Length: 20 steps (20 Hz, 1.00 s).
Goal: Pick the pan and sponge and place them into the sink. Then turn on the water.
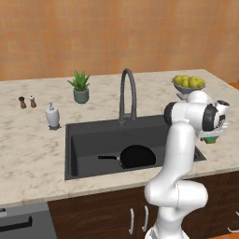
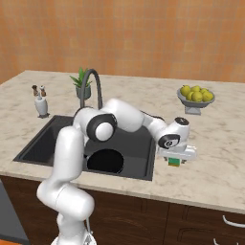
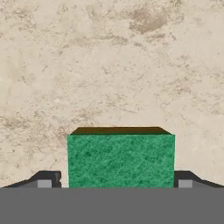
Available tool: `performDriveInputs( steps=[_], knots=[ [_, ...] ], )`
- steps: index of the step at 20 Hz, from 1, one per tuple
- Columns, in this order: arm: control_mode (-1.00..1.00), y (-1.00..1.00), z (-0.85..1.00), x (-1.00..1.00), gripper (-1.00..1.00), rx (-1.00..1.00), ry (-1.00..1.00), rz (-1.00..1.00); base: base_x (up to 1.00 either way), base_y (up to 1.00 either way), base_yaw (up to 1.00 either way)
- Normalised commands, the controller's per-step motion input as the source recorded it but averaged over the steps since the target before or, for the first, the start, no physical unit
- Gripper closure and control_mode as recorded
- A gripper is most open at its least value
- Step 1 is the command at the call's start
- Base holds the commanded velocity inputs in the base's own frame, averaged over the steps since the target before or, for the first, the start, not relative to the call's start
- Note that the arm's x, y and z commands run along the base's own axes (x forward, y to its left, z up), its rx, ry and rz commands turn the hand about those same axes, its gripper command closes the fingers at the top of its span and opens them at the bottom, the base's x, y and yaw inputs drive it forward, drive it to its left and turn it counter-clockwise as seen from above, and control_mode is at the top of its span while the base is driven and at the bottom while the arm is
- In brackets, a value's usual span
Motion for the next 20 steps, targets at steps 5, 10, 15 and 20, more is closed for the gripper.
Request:
performDriveInputs(
  steps=[5,10,15,20],
  knots=[
    [-1.00,-0.03,-0.49,-0.03,1.00,0.01,0.00,-0.07,0.00,0.00,0.00],
    [-1.00,0.00,-0.30,-0.34,1.00,0.05,-0.01,0.03,0.00,0.00,0.00],
    [-1.00,0.31,0.00,-0.40,1.00,0.02,0.01,0.41,0.00,0.00,0.00],
    [-1.00,0.56,0.15,-0.30,1.00,-0.02,0.09,0.75,0.00,0.00,0.00]
  ],
)
